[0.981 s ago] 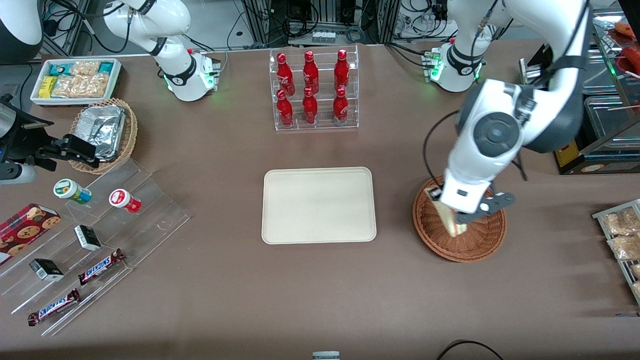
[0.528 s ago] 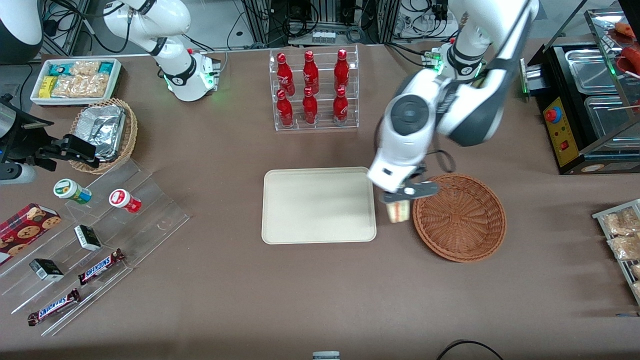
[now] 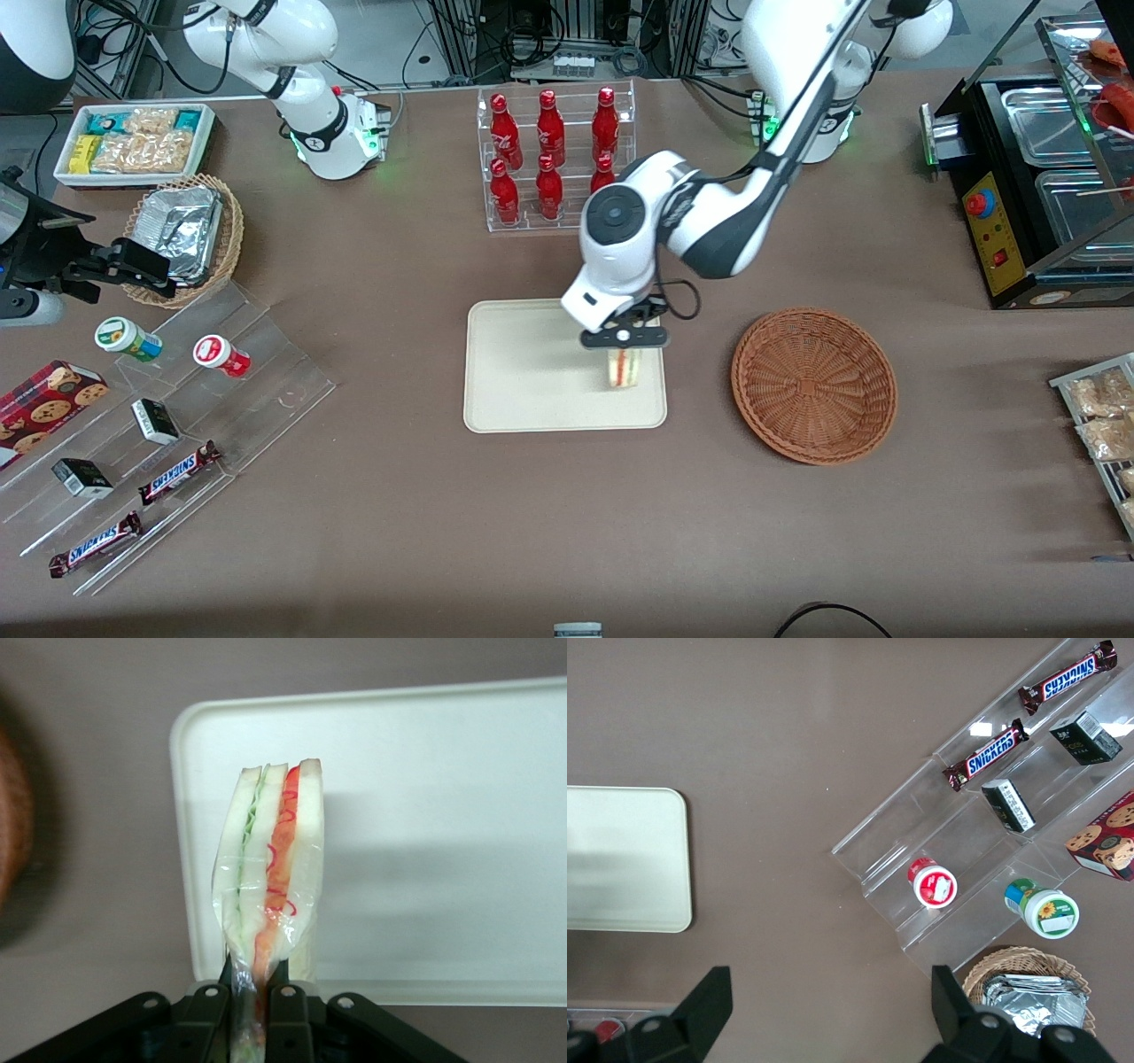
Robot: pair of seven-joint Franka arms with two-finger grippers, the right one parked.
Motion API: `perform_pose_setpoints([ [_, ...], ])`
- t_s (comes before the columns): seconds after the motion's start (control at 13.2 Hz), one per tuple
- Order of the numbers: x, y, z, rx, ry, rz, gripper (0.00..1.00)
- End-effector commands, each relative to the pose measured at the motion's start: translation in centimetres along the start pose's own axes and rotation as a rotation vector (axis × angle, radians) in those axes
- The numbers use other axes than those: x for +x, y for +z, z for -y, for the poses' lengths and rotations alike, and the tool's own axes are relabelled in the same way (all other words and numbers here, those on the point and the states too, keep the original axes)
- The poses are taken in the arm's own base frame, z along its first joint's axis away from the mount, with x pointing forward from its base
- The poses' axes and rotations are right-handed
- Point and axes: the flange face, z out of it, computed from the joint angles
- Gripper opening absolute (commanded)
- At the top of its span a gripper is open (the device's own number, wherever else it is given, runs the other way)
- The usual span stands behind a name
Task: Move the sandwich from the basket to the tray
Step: 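Lower the sandwich onto the tray and open the left gripper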
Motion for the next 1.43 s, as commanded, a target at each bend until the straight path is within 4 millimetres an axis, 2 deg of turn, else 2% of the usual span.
perform_pose_setpoints([
  [0.0,0.4,1.9,-3.8,-0.006,-0.010,0.001,0.00],
  [0.15,0.6,3.5,-4.6,-0.008,-0.030,0.002,0.00],
  [0.38,-0.5,5.6,-6.5,-0.003,-0.054,0.001,0.00],
  [0.6,-0.6,6.8,-6.7,0.005,-0.057,0.007,0.00],
  [0.68,-0.6,6.8,-6.7,0.005,-0.059,0.007,0.25],
  [0.75,-0.6,6.8,-6.6,0.008,-0.062,0.006,0.95],
  [0.83,-0.5,6.5,-6.6,0.005,-0.062,0.003,1.00],
  [0.98,0.3,4.4,-5.7,-0.003,-0.082,-0.005,1.00],
  [1.06,0.8,2.4,-5.0,-0.003,-0.095,-0.011,1.00],
  [1.28,2.5,-6.4,0.2,0.007,-0.164,-0.013,1.00],
  [1.36,3.6,-9.3,3.3,-0.003,-0.210,-0.019,1.00],
])
